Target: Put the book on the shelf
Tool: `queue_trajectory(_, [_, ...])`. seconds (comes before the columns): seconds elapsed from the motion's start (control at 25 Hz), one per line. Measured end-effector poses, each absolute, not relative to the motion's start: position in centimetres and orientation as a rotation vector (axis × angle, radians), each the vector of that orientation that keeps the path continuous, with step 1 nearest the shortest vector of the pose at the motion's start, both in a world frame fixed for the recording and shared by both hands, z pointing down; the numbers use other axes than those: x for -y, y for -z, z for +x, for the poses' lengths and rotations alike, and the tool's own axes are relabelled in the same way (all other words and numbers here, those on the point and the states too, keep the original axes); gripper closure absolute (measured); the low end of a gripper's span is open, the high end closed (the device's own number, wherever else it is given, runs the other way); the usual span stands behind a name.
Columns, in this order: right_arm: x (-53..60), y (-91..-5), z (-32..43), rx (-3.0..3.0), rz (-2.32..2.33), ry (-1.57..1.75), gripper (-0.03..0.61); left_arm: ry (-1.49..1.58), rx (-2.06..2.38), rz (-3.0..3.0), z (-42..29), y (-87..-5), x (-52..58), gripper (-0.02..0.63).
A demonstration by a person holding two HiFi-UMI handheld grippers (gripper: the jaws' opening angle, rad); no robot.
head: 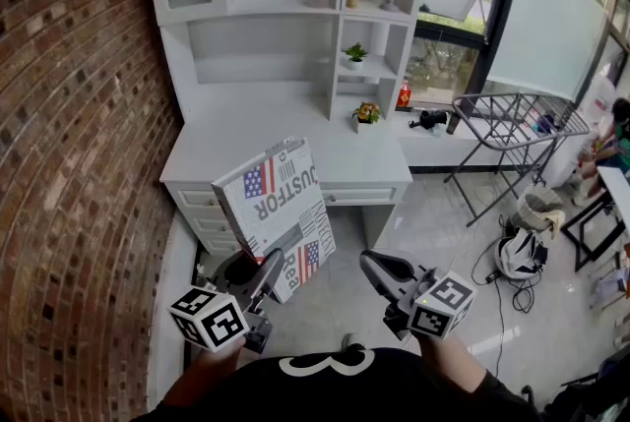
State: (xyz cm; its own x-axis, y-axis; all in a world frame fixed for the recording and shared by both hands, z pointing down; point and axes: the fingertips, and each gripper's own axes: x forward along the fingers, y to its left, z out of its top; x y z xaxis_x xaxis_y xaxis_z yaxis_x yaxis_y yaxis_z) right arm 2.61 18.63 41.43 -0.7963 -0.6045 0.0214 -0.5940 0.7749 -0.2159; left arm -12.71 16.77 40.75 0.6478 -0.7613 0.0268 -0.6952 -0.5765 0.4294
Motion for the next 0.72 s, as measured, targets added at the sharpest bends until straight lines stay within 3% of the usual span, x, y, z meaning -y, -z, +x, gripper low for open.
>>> queue_trajectory(0.72, [-19.4,-42.7,-0.1,-2.907,-1.029,0.428,0.569,0.324,1.144,2.415,-16.7,-41.2,-19.0,0.462])
